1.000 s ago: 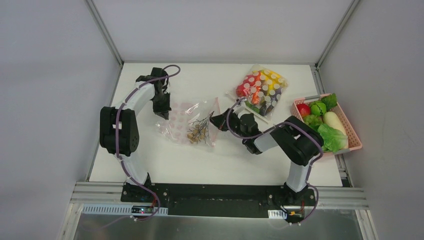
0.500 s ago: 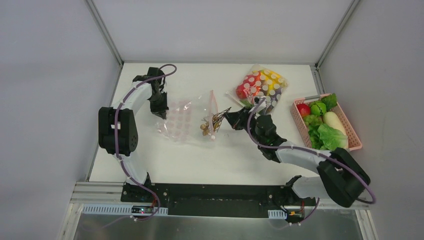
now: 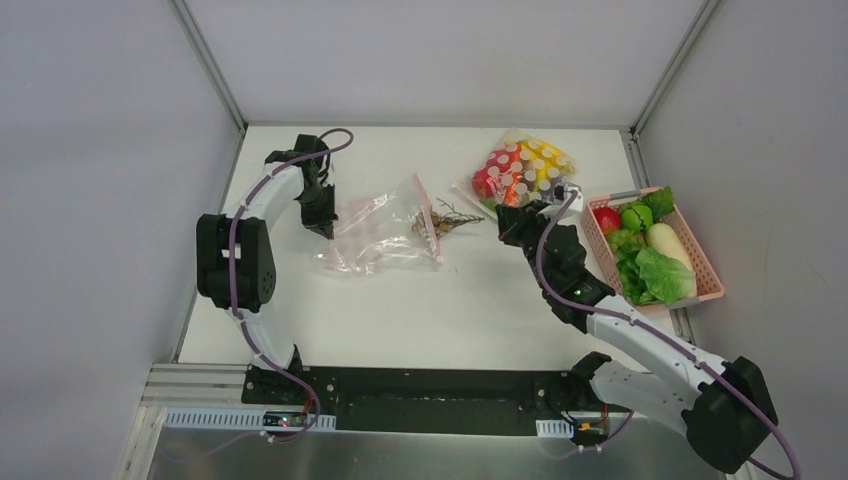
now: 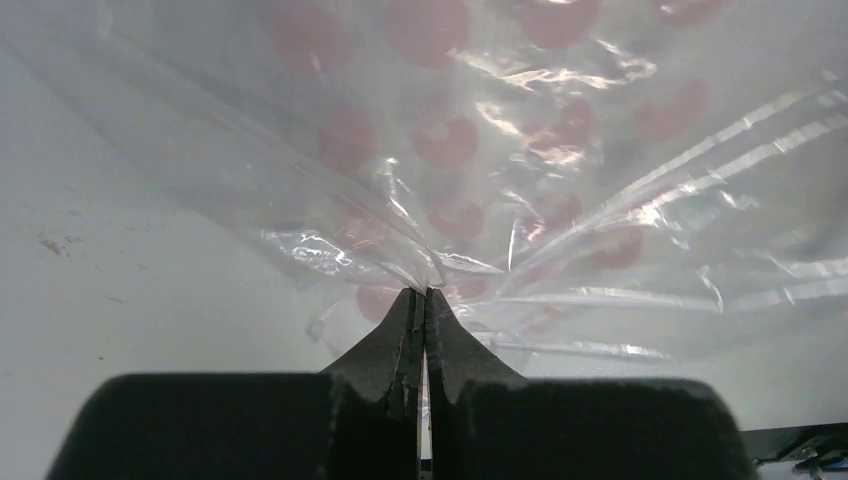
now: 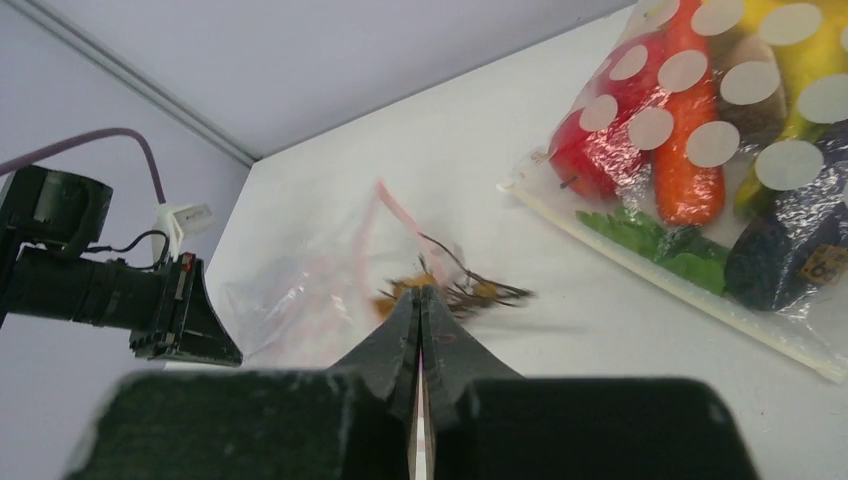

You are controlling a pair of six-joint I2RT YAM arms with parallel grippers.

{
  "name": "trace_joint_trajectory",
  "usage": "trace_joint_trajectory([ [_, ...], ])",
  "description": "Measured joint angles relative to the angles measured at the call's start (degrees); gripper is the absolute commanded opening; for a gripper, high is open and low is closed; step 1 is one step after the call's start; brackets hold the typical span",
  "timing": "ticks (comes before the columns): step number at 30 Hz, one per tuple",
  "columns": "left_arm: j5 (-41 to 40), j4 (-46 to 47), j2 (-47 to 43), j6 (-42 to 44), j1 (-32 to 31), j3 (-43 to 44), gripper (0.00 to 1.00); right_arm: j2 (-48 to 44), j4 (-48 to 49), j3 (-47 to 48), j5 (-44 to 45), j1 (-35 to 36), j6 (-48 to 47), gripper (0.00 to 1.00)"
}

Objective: Open the zip-top bag and remove the fake food

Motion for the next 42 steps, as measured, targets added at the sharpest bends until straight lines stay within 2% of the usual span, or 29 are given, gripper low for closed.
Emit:
trace_joint_trajectory([
  [7,2.10,-0.44,-0.04,0.79,-2.75,0.09,0.00,4.26,0.63,3.23,1.40,-0.87,-0.61,0.00],
  [8,2.08,-0.61,-0.09,0.94,-3.39,0.11,0.00,5.49,0.63,3.85,0.90,-0.96,-0.74,0.04],
  [11,1.70,-1.64,-0.13,1.51,-4.44,0.17,0.00,9.46,-0.96,6.36,-1.75,-1.84,-1.68,0.43],
  [13,1.25,-2.14,-0.13,1.70,-4.46,0.33,0.00,12.83,-3.74,9.14,-5.07,-3.13,-3.65,0.57],
  [15,0.33,-2.67,-0.13,1.88,-4.37,0.68,0.00,16.04,-7.19,12.02,-8.55,-4.66,-6.36,0.65],
  [18,-1.18,-3.08,-0.13,2.12,-4.35,1.05,0.00,20.31,-11.91,15.50,-15.10,-7.52,-13.05,0.70],
  [24,-4.55,-4.26,-0.28,3.21,-4.37,1.51,0.00,28.87,-19.12,20.15,-34.36,-15.23,-28.85,0.72],
  [30,-5.11,-4.68,-0.55,3.48,-4.37,1.53,0.00,41.22,-29.51,31.93,-49.37,-16.48,-42.82,0.72],
  [36,-5.68,-4.70,-0.55,3.65,-4.37,1.57,0.00,51.49,-38.88,42.80,-52.13,-16.00,-53.13,0.72],
  [42,-5.77,-4.68,-0.57,4.07,-4.37,1.60,0.00,56.63,-45.09,44.59,-50.21,-14.64,-60.22,0.69],
])
